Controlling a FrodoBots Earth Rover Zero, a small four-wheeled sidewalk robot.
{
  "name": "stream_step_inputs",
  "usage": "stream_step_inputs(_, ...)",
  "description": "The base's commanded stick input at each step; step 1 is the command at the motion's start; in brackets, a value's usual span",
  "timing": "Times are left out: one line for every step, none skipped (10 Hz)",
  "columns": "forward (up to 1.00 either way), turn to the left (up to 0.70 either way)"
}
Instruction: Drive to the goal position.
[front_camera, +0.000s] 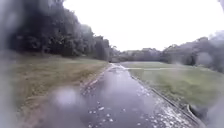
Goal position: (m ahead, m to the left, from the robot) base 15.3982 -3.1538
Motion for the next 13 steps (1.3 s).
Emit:
stream_step_inputs(0.85,0.0)
stream_step_inputs(0.85,0.0)
stream_step_inputs(0.85,0.0)
stream_step_inputs(0.85,0.0)
stream_step_inputs(0.85,0.0)
stream_step_inputs(0.85,0.0)
stream_step_inputs(0.85,0.0)
stream_step_inputs(0.85,0.0)
stream_step_inputs(0.85,0.0)
stream_step_inputs(0.85,0.0)
stream_step_inputs(0.85,0.0)
stream_step_inputs(0.85,0.0)
stream_step_inputs(0.85,-0.02)
